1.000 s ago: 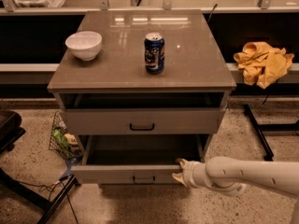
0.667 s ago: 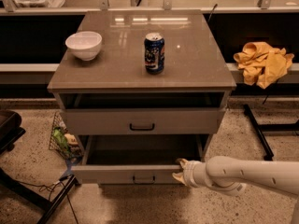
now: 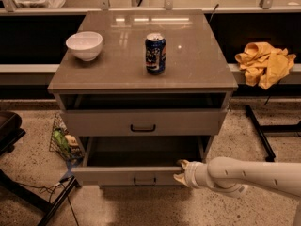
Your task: Open middle drawer
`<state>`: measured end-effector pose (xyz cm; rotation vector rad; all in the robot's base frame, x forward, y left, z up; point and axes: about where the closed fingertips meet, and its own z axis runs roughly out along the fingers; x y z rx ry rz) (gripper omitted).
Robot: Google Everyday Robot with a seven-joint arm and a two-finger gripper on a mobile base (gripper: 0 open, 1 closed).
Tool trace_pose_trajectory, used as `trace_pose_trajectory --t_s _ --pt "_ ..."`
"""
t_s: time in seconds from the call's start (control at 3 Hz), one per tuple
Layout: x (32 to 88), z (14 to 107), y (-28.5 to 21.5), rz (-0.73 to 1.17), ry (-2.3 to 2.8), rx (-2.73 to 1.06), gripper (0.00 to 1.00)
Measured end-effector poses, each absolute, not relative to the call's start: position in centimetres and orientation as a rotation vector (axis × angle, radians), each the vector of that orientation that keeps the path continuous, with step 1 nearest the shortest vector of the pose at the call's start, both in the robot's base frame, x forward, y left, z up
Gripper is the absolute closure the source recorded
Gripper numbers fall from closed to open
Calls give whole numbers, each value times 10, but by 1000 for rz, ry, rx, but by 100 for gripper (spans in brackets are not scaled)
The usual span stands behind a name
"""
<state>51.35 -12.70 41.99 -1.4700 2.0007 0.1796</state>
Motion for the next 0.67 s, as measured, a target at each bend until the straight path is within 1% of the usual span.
trace_pose_trajectory --t_s 0.33,0.67 --pt "513 420 -127 180 2001 -1470 100" --pt "513 420 -127 180 2001 -1470 85"
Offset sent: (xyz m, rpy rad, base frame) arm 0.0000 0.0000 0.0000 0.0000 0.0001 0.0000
